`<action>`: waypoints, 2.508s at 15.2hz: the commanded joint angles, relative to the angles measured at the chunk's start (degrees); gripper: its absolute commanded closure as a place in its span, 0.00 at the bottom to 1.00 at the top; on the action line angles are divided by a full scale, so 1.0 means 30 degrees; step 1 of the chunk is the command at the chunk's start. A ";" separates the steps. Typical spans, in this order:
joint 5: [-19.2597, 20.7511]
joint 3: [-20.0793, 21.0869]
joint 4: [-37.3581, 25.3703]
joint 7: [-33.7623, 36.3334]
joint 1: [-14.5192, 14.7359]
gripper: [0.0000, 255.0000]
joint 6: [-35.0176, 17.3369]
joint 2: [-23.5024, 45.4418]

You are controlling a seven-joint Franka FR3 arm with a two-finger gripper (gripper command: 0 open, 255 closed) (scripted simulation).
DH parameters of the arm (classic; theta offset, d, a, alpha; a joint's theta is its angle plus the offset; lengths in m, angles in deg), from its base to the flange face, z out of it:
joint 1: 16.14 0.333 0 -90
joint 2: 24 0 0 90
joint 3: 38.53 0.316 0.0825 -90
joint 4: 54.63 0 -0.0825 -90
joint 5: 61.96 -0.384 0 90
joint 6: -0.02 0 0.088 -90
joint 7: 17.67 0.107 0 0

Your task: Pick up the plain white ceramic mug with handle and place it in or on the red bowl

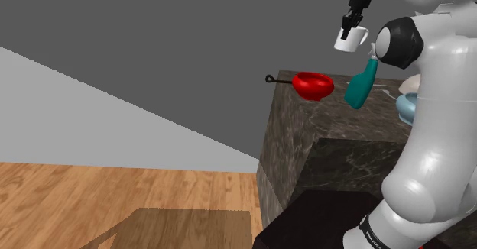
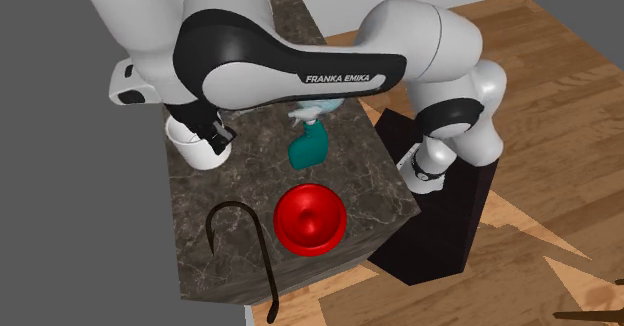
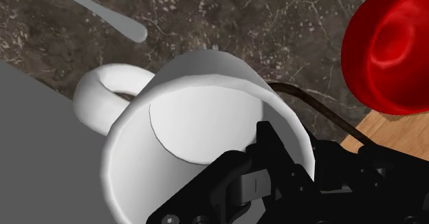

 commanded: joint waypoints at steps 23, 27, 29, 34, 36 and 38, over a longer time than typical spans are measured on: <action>0.6121 0.4207 1.5457 0.9416 0.7337 1.00 -0.4251 -1.2487; 0.6233 0.4229 1.6880 0.9516 0.7305 1.00 -0.5313 -1.2861; 0.6282 0.4232 1.7556 0.9559 0.7288 1.00 -0.5837 -1.3018; 0.6383 0.4219 1.9046 0.9642 0.7244 1.00 -0.7044 -1.3311; 0.6384 0.4219 1.9046 0.9642 0.7244 1.00 -0.7044 -1.3311; 0.6384 0.4218 1.9046 0.9642 0.7244 1.00 -0.7044 -1.3311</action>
